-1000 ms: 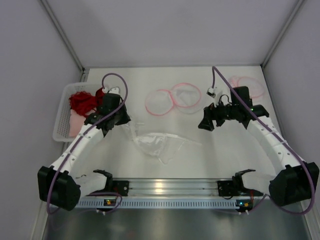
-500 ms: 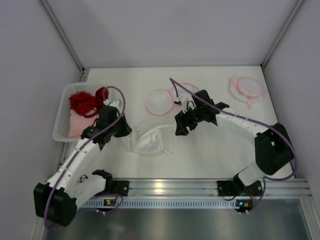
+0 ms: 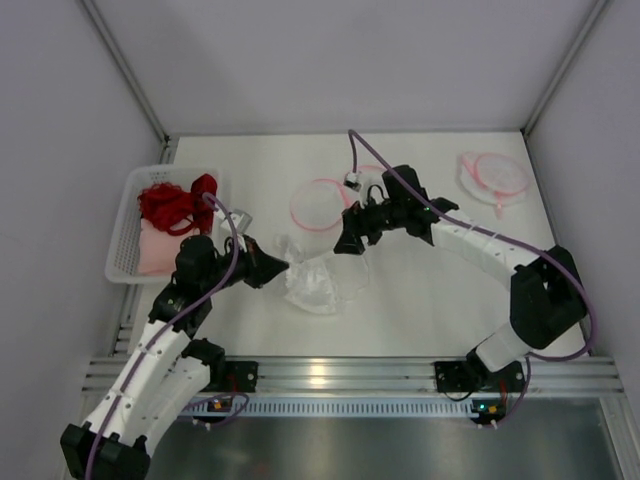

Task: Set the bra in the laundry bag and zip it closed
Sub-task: Adjust the bra at the center of the board.

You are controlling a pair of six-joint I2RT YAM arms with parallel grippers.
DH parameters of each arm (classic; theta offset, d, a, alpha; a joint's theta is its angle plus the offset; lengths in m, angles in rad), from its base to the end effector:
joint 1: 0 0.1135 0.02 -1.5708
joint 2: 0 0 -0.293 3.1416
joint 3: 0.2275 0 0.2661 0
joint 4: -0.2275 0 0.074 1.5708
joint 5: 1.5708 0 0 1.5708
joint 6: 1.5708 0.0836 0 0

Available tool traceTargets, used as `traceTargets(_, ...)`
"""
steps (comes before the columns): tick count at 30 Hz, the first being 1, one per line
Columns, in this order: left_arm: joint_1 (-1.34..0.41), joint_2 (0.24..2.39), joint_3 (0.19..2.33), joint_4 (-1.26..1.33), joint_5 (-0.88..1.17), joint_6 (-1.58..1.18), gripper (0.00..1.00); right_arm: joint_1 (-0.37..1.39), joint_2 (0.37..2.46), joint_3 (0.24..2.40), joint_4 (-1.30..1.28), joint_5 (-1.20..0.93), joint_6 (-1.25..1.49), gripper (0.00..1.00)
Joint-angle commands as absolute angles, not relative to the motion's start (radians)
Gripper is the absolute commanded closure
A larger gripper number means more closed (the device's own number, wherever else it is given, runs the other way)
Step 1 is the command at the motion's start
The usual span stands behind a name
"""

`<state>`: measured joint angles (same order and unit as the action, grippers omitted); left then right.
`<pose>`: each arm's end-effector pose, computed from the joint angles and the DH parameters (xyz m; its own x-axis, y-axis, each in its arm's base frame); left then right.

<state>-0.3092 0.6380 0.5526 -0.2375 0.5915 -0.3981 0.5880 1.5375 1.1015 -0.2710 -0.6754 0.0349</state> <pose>0.1611 -0.1004 0.2802 -0.5718 -0.1551 -0.8056 0.5800 0.6180 -0.5307 0.2842 0.2523 0.2608 -0.5690 -0.3466 -0.7457 -0.8091 0.3981 0.4324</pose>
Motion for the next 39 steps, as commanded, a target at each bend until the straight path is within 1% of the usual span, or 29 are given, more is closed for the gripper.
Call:
traceTargets(1, -0.307, 0.630, 0.519, -0.216, 0.546, -0.423, 1.00, 0.600, 1.607, 1.178, -0.228, -0.625, 0.034, 0.28)
traceTargets(3, -0.305, 0.649, 0.525, -0.212, 0.540, -0.440, 1.00, 0.600, 1.641, 1.181, -0.226, -0.614, 0.014, 0.29)
traceTargets(7, -0.272, 0.692, 0.509, -0.166, 0.667, -0.485, 1.00, 0.618, 1.724, 1.181, -0.198, -0.597, 0.009, 0.29)
traceTargets(8, -0.267, 0.693, 0.500, -0.164, 0.669, -0.486, 1.00, 0.633, 1.752, 1.184, -0.193, -0.568, -0.030, 0.29)
traceTargets(13, -0.262, 0.701, 0.505, -0.172, 0.658, -0.483, 1.00, 0.666, 1.844, 1.221, -0.143, -0.486, -0.055, 0.24)
traceTargets(16, -0.262, 0.703, 0.509, -0.181, 0.649, -0.479, 1.00, 0.678, 1.882, 1.244, -0.121, -0.483, -0.055, 0.21)
traceTargets(21, -0.256, 0.703, 0.514, -0.190, 0.646, -0.477, 1.00, 0.716, 1.901, 1.265, -0.106, -0.463, -0.060, 0.21)
traceTargets(24, -0.253, 0.707, 0.517, -0.193, 0.634, -0.479, 1.00, 0.750, 1.927, 1.282, -0.144, -0.460, -0.067, 0.24)
traceTargets(25, -0.250, 0.707, 0.515, -0.196, 0.632, -0.477, 1.00, 0.767, 1.939, 1.279, -0.149, -0.459, -0.071, 0.27)
traceTargets(27, -0.242, 0.709, 0.518, -0.196, 0.634, -0.477, 1.00, 0.782, 1.945, 1.259, -0.147, -0.442, -0.069, 0.29)
traceTargets(28, -0.239, 0.706, 0.518, -0.198, 0.634, -0.476, 1.00, 0.793, 1.956, 1.256, -0.153, -0.437, -0.066, 0.33)
traceTargets(29, -0.236, 0.706, 0.518, -0.195, 0.635, -0.474, 1.00, 0.796, 1.963, 1.255, -0.161, -0.433, -0.063, 0.34)
traceTargets(32, -0.230, 0.701, 0.512, -0.170, 0.663, -0.474, 1.00, 0.796, 1.980, 1.241, -0.183, -0.420, -0.051, 0.45)
traceTargets(33, -0.229, 0.703, 0.511, -0.161, 0.682, -0.482, 1.00, 0.795, 1.977, 1.236, -0.193, -0.416, -0.048, 0.56)
traceTargets(35, -0.226, 0.698, 0.506, -0.138, 0.707, -0.491, 1.00, 0.785, 1.967, 1.221, -0.212, -0.422, -0.040, 0.74)
traceTargets(36, -0.224, 0.696, 0.503, -0.134, 0.710, -0.497, 1.00, 0.779, 1.956, 1.213, -0.225, -0.422, -0.034, 0.86)
traceTargets(37, -0.224, 0.695, 0.502, -0.132, 0.718, -0.509, 1.00, 0.760, 1.925, 1.203, -0.244, -0.419, -0.017, 1.00)
traceTargets(39, -0.224, 0.695, 0.491, -0.104, 0.724, -0.528, 1.00, 0.709, 1.847, 1.148, -0.255, -0.422, -0.006, 1.00)
